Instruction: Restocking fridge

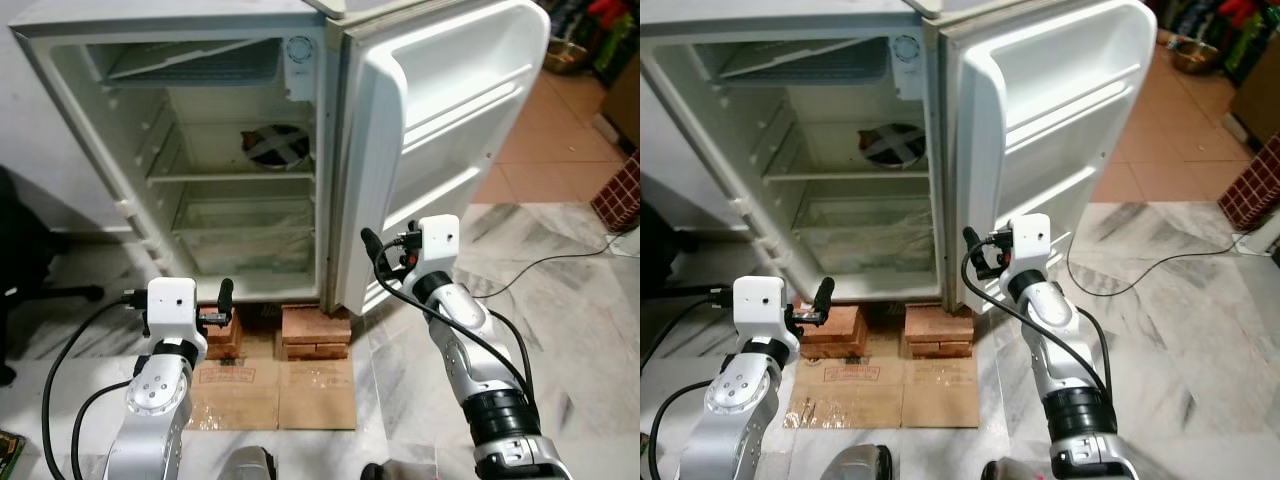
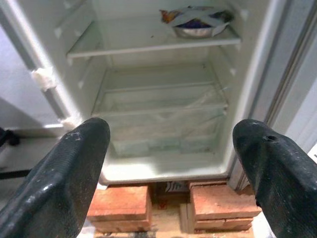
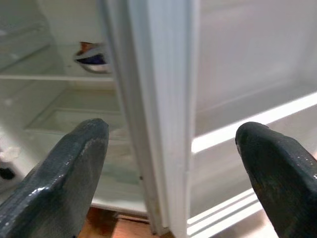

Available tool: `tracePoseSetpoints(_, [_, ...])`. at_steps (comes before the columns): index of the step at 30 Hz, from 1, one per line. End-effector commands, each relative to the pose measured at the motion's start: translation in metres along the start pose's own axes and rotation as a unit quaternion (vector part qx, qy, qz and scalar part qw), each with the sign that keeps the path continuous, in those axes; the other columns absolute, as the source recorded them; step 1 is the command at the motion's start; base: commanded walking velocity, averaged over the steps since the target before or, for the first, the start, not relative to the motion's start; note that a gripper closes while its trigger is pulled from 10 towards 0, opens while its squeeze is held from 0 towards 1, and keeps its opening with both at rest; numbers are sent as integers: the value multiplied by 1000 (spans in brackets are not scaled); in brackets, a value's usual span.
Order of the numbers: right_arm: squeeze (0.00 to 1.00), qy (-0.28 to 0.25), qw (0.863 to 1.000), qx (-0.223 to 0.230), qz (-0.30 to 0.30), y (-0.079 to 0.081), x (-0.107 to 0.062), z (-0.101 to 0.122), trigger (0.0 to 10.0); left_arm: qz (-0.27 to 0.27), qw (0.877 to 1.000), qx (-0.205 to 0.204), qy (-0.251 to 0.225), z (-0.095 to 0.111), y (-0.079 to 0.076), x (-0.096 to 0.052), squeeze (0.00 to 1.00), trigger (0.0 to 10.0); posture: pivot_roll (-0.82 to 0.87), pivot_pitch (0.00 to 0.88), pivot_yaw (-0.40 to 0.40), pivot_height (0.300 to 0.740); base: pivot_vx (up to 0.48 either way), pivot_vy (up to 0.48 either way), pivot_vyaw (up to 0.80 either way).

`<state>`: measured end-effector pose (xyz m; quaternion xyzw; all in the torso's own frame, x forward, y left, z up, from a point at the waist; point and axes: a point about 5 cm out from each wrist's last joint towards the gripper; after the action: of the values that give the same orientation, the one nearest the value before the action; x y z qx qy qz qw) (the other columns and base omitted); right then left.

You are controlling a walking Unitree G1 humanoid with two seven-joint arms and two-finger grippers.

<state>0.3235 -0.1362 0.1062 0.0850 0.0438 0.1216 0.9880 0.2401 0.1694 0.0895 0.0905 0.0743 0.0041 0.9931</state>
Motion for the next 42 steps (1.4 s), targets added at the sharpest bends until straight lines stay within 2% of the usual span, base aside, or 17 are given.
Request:
tracePoseSetpoints(1, [0,-8,1000,-5,-4,1,4,4,10000,1,1000,-1,4,0,3,-4,0,10000,67,153,25,740,326,0,0])
tracePoseSetpoints(9, [0,-18,1000,-17,-15,0,1,3,10000,0,1000,-2,6,-1,3,-8,0,10000,67,163,19,740,305,30,579])
tracePoseSetpoints(19, [0,-15,999,-21,-40,-11,-3,1,10000,-5,1000,-5,4,0,1,-7,0,10000,56,162,20,740,338,48,0])
tracePoseSetpoints(32, [0,-20,998,-23,-51,-20,-14,1,10000,-8,1000,-8,7,0,-4,-8,0,10000,53,163,10,740,0,0,0])
tracePoseSetpoints(37, [0,-1,998,-36,-59,-27,-23,-7,10000,-8,1000,-8,9,-1,-3,-9,0,10000,52,167,9,740,0,0,0])
tracePoseSetpoints(42, [0,-9,998,-24,-59,-25,-13,-2,10000,-11,1000,-7,9,0,-4,-10,0,10000,63,173,14,740,0,0,0])
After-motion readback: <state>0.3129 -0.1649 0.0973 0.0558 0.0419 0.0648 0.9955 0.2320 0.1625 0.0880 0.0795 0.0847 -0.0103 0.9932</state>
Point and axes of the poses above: a point about 5 cm out from each wrist's last joint towards the gripper, its own x axis pointing out of the wrist towards the gripper, its own z axis along the axis of the wrist's last joint, y = z × x, and after that the axes turned 8 degrees about x, right-handed
